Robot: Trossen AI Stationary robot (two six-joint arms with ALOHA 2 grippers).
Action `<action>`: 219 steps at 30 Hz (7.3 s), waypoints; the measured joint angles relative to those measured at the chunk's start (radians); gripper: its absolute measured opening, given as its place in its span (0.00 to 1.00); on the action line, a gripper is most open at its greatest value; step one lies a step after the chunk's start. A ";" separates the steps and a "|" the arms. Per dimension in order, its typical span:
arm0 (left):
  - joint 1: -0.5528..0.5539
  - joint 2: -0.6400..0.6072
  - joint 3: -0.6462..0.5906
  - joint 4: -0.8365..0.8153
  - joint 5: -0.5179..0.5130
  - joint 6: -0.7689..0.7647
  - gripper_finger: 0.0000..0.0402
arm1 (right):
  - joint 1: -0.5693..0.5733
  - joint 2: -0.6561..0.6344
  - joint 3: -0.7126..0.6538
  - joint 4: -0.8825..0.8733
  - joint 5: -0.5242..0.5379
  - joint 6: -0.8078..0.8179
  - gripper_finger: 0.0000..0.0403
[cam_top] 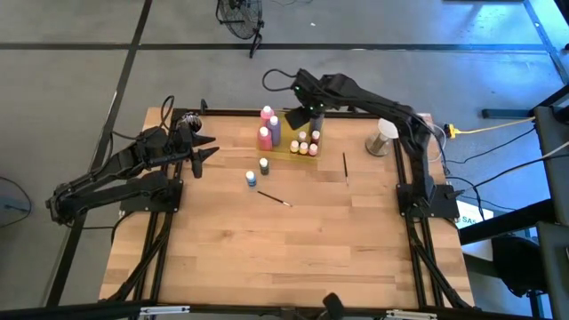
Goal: Pick & Place Paint Supplies
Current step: Put the small blue paint bottle into the yellow bin, then put the silver paintbrush into the white cup
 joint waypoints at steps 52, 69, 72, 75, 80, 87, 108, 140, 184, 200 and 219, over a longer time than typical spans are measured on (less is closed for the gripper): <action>0.000 0.000 0.000 -0.001 0.010 -0.010 0.40 | -0.072 0.178 0.002 -0.012 -0.073 -0.121 0.28; 0.000 0.000 0.000 -0.005 0.010 -0.010 0.40 | -0.072 0.179 0.002 -0.012 -0.078 -0.089 0.43; 0.000 0.000 0.000 -0.005 0.010 -0.010 0.40 | -0.072 0.179 0.002 -0.012 -0.077 -0.089 0.42; 0.000 0.000 0.000 -0.005 0.010 -0.010 0.40 | -0.070 0.178 0.002 -0.013 -0.077 -0.089 0.41; 0.000 0.000 0.000 -0.005 0.010 -0.010 0.40 | -0.051 0.187 0.099 -0.073 -0.085 -0.092 0.40; 0.000 0.000 0.000 -0.009 0.010 -0.010 0.40 | 0.024 0.162 0.325 -0.201 -0.082 -0.090 0.40; 0.000 0.000 0.000 -0.035 0.009 -0.010 0.40 | 0.333 -0.056 -0.060 -0.415 -0.107 0.035 0.40; 0.000 0.000 0.000 -0.030 0.009 -0.010 0.40 | 0.169 -0.563 -1.225 0.308 -0.085 0.378 0.40; 0.000 0.000 0.000 -0.031 0.009 -0.010 0.40 | 0.253 -0.366 -1.195 0.377 -0.095 0.434 0.00; 0.000 0.000 0.000 0.007 0.046 0.014 0.40 | 0.420 -0.358 -0.768 -0.140 -0.010 0.500 0.00; -0.491 0.120 -0.051 0.636 0.220 0.656 0.26 | 0.694 -0.361 -0.251 -0.184 0.032 0.614 0.00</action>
